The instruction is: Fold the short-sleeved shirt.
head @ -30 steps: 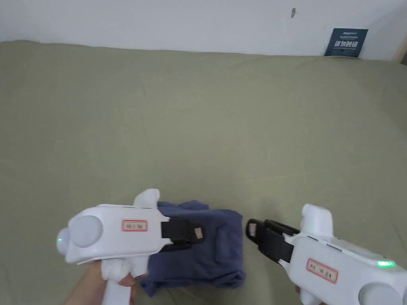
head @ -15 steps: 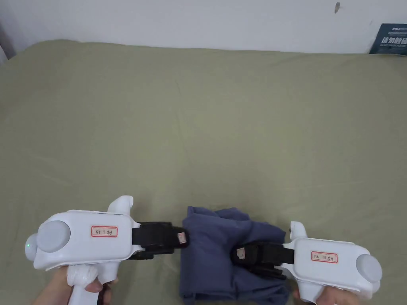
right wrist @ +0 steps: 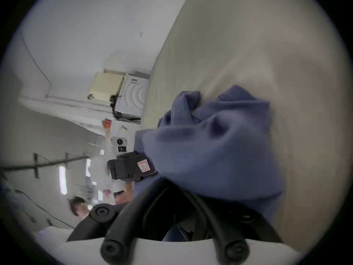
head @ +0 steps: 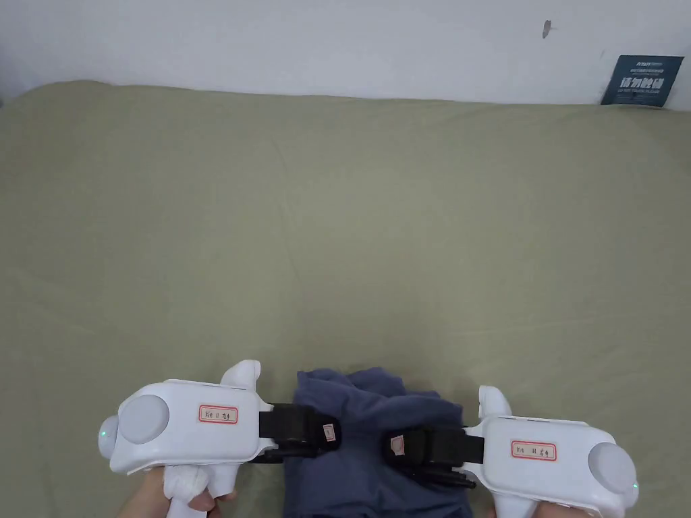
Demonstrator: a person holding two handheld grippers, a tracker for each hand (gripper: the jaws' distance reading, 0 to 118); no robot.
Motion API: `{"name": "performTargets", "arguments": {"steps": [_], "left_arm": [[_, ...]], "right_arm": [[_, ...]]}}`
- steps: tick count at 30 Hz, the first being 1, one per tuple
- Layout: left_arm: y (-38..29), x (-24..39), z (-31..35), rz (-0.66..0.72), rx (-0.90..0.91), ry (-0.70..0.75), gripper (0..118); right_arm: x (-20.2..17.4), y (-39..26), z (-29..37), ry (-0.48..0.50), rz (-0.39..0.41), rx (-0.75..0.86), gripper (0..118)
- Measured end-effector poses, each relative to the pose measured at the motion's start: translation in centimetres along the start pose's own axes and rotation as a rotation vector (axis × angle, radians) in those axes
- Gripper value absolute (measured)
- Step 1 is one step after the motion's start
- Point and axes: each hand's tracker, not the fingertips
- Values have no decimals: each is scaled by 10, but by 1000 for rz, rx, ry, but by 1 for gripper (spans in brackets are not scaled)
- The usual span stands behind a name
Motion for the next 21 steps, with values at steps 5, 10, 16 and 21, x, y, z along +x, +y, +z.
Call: {"name": "performTargets", "arguments": {"steps": [5, 10, 16, 21], "left_arm": [[1, 12, 10, -30, -5, 17, 26], [9, 19, 35, -66, -12, 43, 26], [26, -8, 96, -57, 10, 99, 26], [48, -43, 170, -46, 34, 172, 26]], "right_arm": [[-68, -30, 39, -460, 441, 328, 0], [-98, -46, 69, -778, 598, 670, 0], [-110, -45, 73, -752, 620, 683, 0], [-131, -45, 51, -759, 653, 785, 0]]}}
